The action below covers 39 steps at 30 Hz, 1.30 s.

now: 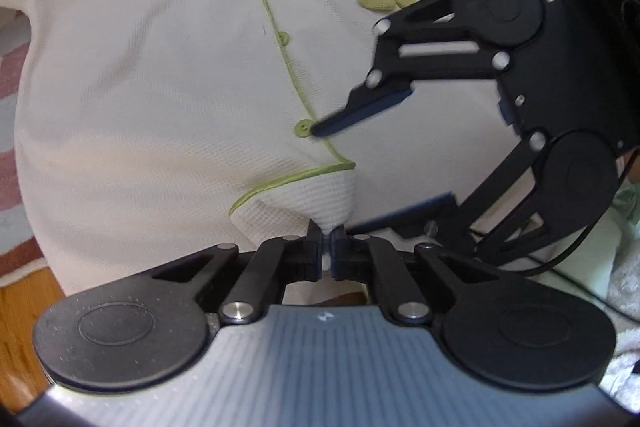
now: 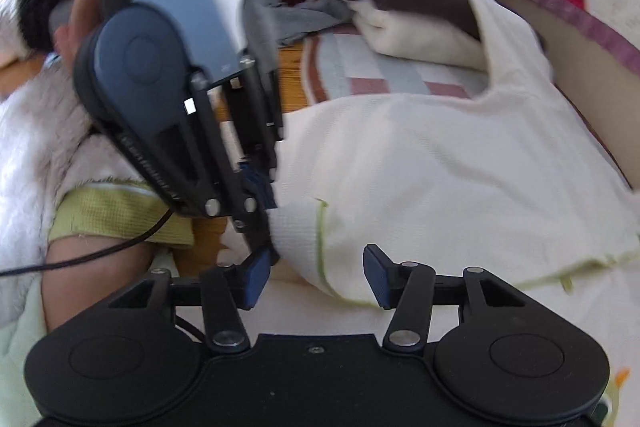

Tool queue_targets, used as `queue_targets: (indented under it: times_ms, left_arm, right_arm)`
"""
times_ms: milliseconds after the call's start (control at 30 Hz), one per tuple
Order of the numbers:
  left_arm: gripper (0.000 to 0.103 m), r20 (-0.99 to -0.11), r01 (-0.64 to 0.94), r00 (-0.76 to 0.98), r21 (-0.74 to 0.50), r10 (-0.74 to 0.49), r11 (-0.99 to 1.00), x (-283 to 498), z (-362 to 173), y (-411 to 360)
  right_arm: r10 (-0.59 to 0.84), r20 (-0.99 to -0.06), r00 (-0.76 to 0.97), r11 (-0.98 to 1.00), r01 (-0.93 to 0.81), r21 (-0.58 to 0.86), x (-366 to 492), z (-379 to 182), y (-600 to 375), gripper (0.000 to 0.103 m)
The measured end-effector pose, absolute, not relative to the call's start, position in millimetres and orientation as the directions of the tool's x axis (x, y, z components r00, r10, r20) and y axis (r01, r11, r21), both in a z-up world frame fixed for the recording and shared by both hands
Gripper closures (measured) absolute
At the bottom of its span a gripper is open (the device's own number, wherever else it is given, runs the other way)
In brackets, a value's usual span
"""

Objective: Fold clothes

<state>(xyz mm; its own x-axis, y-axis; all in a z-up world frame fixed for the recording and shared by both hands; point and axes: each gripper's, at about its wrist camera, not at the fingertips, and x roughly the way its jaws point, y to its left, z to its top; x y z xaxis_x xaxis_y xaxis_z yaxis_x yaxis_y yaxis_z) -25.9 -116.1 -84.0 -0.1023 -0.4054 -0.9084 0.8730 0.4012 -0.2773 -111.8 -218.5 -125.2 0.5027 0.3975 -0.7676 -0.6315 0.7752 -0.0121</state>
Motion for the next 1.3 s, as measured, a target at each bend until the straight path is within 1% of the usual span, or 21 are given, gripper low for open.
queue_targets:
  times_ms: [33,67,100,167,200,300,367,500,633,733,833,867,900,933,967,1000,1033,1100,1133,1200,1300]
  left_arm:
    - [0.098,-0.909,0.871,-0.101,-0.277,-0.404,0.407,-23.7,-83.1,-113.8]
    - [0.093,-0.913,0.865,-0.092,-0.272,-0.399,0.422,-19.8,-82.0,-110.1]
    - [0.087,-0.923,0.848,-0.061,-0.249,-0.38,0.468,-10.5,-80.4,-102.3]
    - [0.041,-0.941,0.808,-0.002,-0.201,-0.338,0.555,8.0,-77.2,-86.6]
    - [0.036,-0.949,0.784,0.026,-0.175,-0.314,0.596,17.3,-75.6,-78.7]
    - [0.033,-0.968,0.698,0.095,-0.102,-0.233,0.709,44.9,-73.4,-55.3]
    - [0.033,-0.986,0.614,0.054,-0.09,-0.156,0.784,62.2,-90.5,-40.4]
    - [0.033,-0.988,0.459,-0.082,-0.154,-0.13,0.875,79.5,-125.9,-29.3]
    - [0.03,-0.997,0.506,-0.055,-0.073,-0.052,0.859,73.4,-146.0,-32.9]
    - [0.02,-0.994,0.523,-0.071,-0.105,-0.079,0.846,64.5,-153.0,-33.5]
    - [0.019,-0.99,0.545,-0.035,-0.134,-0.137,0.828,56.4,-147.6,-35.9]
    - [0.024,-0.988,0.554,-0.02,-0.141,-0.156,0.82,53.3,-145.3,-36.8]
    - [0.036,-0.984,0.564,-0.005,-0.148,-0.175,0.813,50.3,-143.0,-37.7]
    - [0.091,-0.981,0.579,0.007,-0.153,-0.193,0.801,46.5,-139.9,-39.1]
    - [0.101,-0.979,0.609,0.016,-0.152,-0.203,0.779,40.7,-133.6,-41.3]
    - [0.101,-0.977,0.623,0.036,-0.144,-0.212,0.769,35.0,-124.4,-40.6]
    - [0.101,-0.974,0.639,0.064,-0.128,-0.218,0.759,29.1,-113.9,-39.7]
    - [0.1,-0.965,0.665,0.197,0.0,-0.175,0.747,18.6,-83.8,-29.4]
    - [0.1,-0.952,0.668,0.272,0.078,-0.144,0.74,13.9,-68.3,-22.5]
    - [0.1,-0.924,0.639,0.371,0.18,-0.095,0.748,10.7,-41.2,-3.5]
    - [0.101,-0.941,0.574,0.334,0.158,-0.054,0.803,22.3,-36.8,23.2]
  right_arm:
    - [0.407,-0.765,0.5,0.772,-0.636,-0.006,-110.5,-127.6,-218.4,0.05]
    - [0.403,-0.766,0.502,0.786,-0.618,0.008,-108.7,-129.6,-223.2,0.068]
    - [0.398,-0.767,0.503,0.8,-0.6,0.022,-107.0,-131.6,-227.9,0.095]
    - [0.39,-0.769,0.506,0.826,-0.562,0.049,-103.4,-135.6,-237.3,0.095]
    - [0.386,-0.771,0.507,0.838,-0.542,0.063,-101.7,-137.6,-242.1,0.095]
    - [0.374,-0.775,0.51,0.871,-0.481,0.103,-96.4,-143.6,-256.3,0.095]
    - [0.365,-0.778,0.511,0.889,-0.439,0.129,-92.9,-147.6,-265.7,0.095]
    - [0.352,-0.787,0.507,0.906,-0.396,0.15,-94.6,-153.0,-276.5,0.095]
    - [0.349,-0.8,0.487,0.904,-0.399,0.152,-105.3,-158.7,-279.6,0.095]
    - [0.348,-0.806,0.478,0.912,-0.372,0.173,-102.5,-165.7,-286.2,0.095]
    - [0.365,-0.797,0.481,0.916,-0.338,0.215,-98.9,-167.1,-290.0,0.094]
    - [0.364,-0.795,0.485,0.918,-0.334,0.216,-98.9,-166.9,-290.0,0.094]
    - [0.362,-0.793,0.489,0.919,-0.329,0.217,-99.0,-166.7,-290.0,0.093]
    - [0.362,-0.791,0.493,0.92,-0.325,0.218,-99.7,-165.8,-289.9,0.092]
    - [0.363,-0.788,0.497,0.921,-0.321,0.222,-101.2,-164.0,-289.7,0.087]
    - [0.361,-0.786,0.502,0.923,-0.312,0.224,-102.8,-162.0,-289.7,0.086]
    - [0.357,-0.788,0.502,0.926,-0.3,0.228,-104.6,-159.6,-289.7,0.08]
    - [0.368,-0.791,0.488,0.924,-0.284,0.255,-111.7,-151.4,-290.3,0.054]
    - [0.383,-0.787,0.484,0.919,-0.28,0.276,-117.2,-146.3,-290.9,0.049]
    - [0.42,-0.795,0.438,0.899,-0.323,0.296,-126.9,-143.3,-282.2,0.048]
    - [0.47,-0.814,0.343,0.853,-0.412,0.319,-140.7,-143.0,-263.7,0.045]
